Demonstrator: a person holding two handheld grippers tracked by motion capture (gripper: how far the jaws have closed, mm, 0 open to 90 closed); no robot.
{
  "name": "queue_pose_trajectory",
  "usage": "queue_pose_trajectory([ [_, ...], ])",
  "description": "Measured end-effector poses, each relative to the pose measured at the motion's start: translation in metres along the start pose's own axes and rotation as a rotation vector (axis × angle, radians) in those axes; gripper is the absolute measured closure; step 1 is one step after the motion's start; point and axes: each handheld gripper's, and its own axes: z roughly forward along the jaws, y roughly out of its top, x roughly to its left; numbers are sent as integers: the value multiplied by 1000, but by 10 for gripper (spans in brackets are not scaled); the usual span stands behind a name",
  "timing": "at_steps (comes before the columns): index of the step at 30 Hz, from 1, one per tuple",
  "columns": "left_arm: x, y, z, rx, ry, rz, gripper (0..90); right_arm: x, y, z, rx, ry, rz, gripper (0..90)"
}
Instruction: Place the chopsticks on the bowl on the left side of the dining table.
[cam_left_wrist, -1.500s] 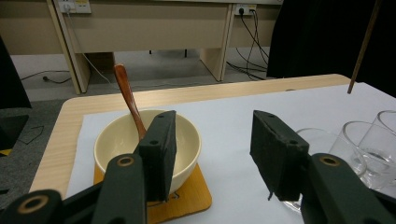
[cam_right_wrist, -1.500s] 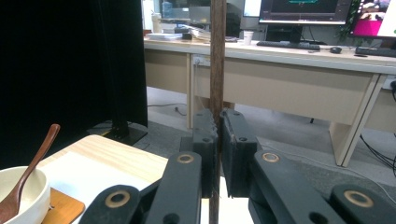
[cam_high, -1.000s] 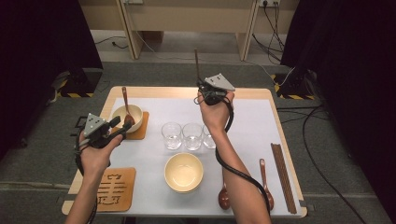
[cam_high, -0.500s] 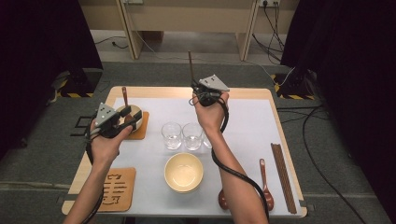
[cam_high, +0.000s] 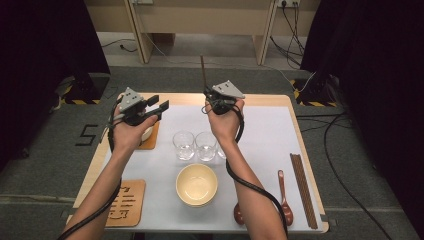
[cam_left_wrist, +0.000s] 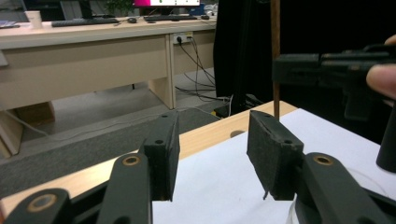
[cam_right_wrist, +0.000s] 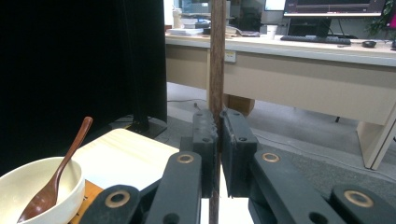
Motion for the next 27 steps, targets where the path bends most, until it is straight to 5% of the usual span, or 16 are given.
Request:
queue_pose_trajectory([
  [10,-10,31,36,-9,-126,3,585,5,-4,2,7,8,-1,851],
  [27,-21,49,75,15,-168,-4,658,12,-7,5,20,21,-22,851],
])
